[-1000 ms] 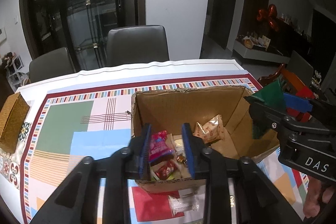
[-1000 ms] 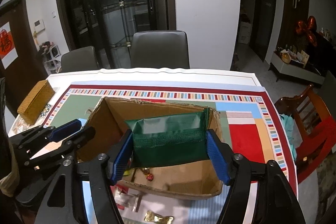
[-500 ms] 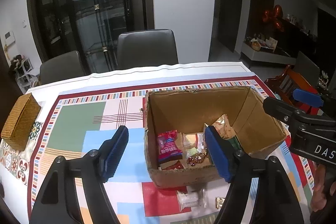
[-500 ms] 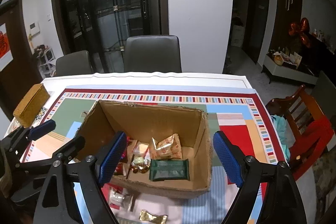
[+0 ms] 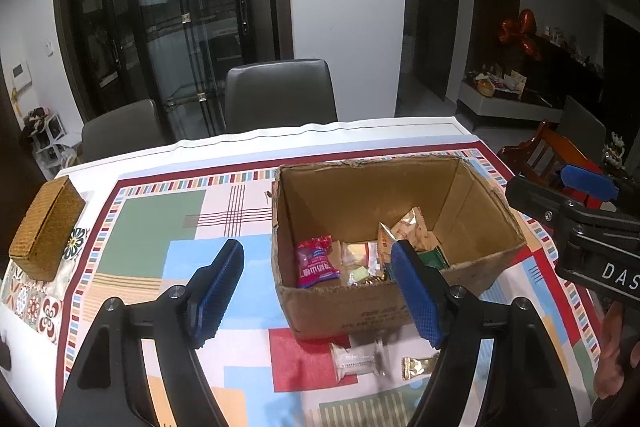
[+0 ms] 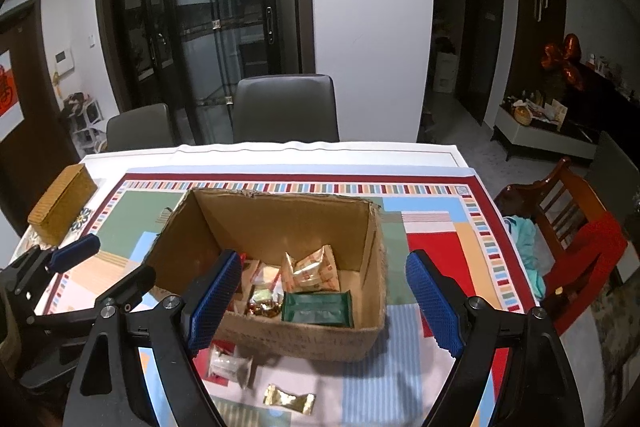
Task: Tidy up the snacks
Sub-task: 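Move both tools back from the box toward the white packet and gold candy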
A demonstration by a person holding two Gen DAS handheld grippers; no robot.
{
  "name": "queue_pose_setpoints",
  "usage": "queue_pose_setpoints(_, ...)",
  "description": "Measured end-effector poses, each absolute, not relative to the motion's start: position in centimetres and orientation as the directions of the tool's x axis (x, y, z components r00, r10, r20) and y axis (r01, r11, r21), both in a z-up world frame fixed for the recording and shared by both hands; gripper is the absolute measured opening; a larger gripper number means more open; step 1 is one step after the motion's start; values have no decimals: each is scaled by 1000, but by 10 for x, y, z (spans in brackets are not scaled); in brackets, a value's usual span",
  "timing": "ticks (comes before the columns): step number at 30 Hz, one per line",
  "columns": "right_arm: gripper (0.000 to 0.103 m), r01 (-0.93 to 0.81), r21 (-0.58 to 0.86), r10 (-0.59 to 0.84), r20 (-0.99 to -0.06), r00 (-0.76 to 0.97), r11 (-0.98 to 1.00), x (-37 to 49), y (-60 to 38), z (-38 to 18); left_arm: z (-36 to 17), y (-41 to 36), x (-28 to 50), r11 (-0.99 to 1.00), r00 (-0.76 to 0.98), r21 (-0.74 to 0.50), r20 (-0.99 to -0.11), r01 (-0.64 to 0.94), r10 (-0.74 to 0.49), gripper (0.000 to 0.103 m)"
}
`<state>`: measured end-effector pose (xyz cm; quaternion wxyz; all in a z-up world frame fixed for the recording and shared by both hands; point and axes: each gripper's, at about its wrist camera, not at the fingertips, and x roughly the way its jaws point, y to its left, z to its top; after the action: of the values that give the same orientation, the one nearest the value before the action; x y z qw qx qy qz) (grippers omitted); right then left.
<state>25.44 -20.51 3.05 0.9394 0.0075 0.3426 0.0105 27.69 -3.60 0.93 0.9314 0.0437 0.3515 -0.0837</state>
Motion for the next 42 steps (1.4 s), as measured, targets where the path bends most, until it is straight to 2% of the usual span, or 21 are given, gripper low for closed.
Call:
queue_pose_setpoints(14,85,2,27,16,-662,750,1000,227,-208,24,7,-38,244,981,738,37,-664,191,-118,77)
queue_pose_setpoints(29,85,17,40,20,-768,640,999,213,-207,-16,-27,-43,224,974,681,48,-723,220,-118,77)
queue_pose_setpoints(42,85,25,9,-8,-791,611,1000,204,-205,-43,-64,-48,220,973,630,35,-767,229,-120,77)
